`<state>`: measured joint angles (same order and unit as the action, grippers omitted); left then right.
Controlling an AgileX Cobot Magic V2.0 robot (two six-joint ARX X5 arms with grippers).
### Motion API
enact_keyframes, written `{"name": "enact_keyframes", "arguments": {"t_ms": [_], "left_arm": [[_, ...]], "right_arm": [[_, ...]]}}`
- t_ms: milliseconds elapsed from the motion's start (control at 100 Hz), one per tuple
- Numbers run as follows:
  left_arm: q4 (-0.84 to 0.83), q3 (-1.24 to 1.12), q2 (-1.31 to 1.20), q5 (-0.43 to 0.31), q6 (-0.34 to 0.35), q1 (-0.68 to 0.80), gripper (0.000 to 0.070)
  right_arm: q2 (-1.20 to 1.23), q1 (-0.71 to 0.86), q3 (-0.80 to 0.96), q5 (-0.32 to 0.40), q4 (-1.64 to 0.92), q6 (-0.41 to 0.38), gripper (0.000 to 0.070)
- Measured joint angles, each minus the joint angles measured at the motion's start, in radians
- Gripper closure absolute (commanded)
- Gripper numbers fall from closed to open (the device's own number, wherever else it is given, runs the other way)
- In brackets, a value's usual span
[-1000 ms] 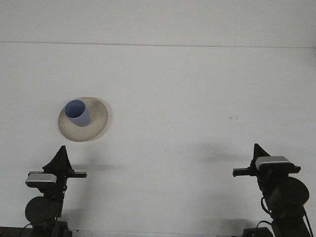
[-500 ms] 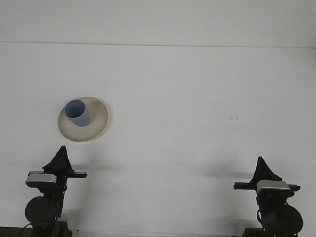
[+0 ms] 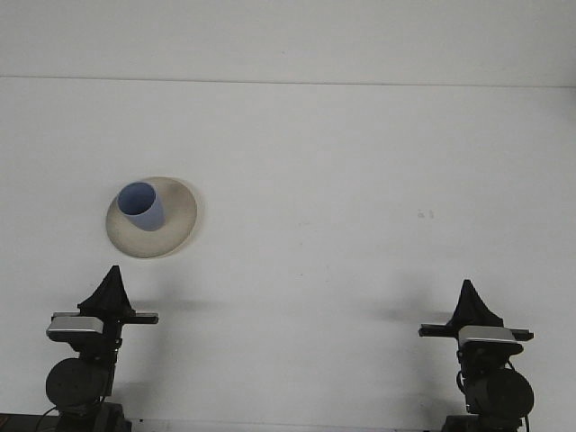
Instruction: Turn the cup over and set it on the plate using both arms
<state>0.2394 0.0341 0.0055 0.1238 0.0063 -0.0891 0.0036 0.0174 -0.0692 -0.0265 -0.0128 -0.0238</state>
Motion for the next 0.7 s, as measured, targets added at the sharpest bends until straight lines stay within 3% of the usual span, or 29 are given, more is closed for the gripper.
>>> {"name": "enact_keyframes", "arguments": {"t_ms": [700], "left_arm": [[0.000, 0.000, 0.000, 0.000, 0.000, 0.000, 0.0688]], "right_arm": [[0.000, 0.000, 0.055, 0.000, 0.063, -0.006, 0.0700]]}}
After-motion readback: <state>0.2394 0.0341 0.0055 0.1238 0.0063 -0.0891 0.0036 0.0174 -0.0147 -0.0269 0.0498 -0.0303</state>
